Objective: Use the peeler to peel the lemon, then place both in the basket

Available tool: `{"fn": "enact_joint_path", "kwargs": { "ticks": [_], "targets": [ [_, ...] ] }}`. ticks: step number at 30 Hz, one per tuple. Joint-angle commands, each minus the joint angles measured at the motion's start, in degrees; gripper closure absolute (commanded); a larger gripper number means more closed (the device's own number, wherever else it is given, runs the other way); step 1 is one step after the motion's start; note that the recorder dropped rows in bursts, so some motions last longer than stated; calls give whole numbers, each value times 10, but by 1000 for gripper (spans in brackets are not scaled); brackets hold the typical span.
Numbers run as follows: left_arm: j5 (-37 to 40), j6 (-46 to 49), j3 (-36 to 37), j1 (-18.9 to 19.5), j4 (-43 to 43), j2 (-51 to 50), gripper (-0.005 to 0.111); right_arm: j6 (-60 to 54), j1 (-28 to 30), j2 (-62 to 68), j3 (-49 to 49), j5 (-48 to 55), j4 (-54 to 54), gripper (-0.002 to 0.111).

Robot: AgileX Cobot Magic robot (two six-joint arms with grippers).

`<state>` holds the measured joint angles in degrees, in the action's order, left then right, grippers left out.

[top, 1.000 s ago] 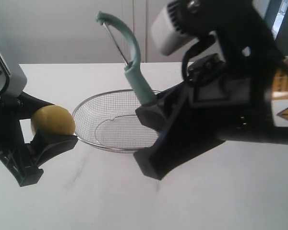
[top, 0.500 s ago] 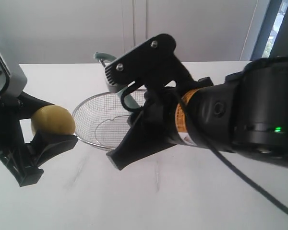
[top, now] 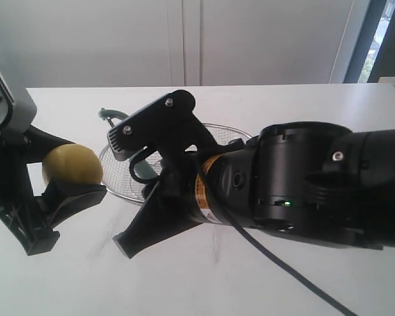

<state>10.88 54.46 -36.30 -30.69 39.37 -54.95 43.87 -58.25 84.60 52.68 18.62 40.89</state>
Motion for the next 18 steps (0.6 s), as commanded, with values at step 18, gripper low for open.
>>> {"fn": "enact_joint_path", "kwargs": {
  "ticks": [18],
  "targets": [
    [-23, -5, 3, -4, 5, 3, 107, -6, -14, 17, -2, -46, -53, 108]
  ]
}}
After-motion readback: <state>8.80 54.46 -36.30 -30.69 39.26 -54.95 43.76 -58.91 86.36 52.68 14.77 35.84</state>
